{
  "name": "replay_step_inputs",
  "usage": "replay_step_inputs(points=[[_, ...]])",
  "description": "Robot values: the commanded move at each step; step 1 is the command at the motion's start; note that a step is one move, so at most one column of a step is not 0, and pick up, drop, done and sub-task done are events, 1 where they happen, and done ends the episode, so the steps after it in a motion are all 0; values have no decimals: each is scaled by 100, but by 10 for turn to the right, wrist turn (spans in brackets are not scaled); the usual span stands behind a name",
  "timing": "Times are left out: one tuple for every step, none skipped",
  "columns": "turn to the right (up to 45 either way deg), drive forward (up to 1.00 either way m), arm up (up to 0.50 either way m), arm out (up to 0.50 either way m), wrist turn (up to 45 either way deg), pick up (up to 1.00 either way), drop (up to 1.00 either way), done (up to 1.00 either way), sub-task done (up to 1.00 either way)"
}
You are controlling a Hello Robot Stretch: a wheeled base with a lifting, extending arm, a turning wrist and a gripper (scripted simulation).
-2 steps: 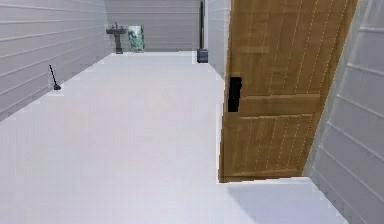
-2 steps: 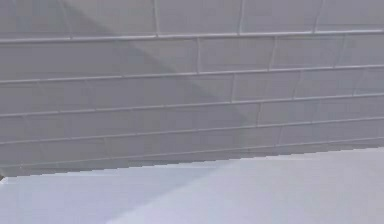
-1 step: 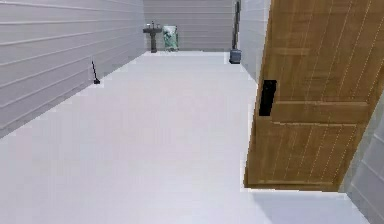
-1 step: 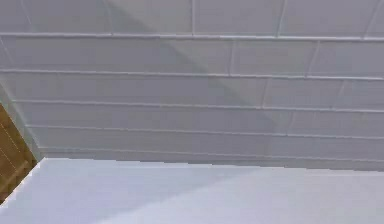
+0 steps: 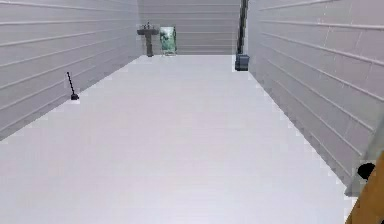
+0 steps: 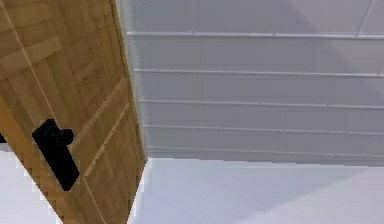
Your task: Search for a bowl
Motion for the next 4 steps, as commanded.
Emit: replay_step_inputs(points=[[-30, 0, 0, 0, 0, 0, 0, 0, 0], [0, 85, 0, 0, 0, 0, 0, 0, 0], [90, 0, 0, 0, 0, 0, 0, 0, 0], [0, 100, 0, 0, 0, 0, 0, 0, 0]])
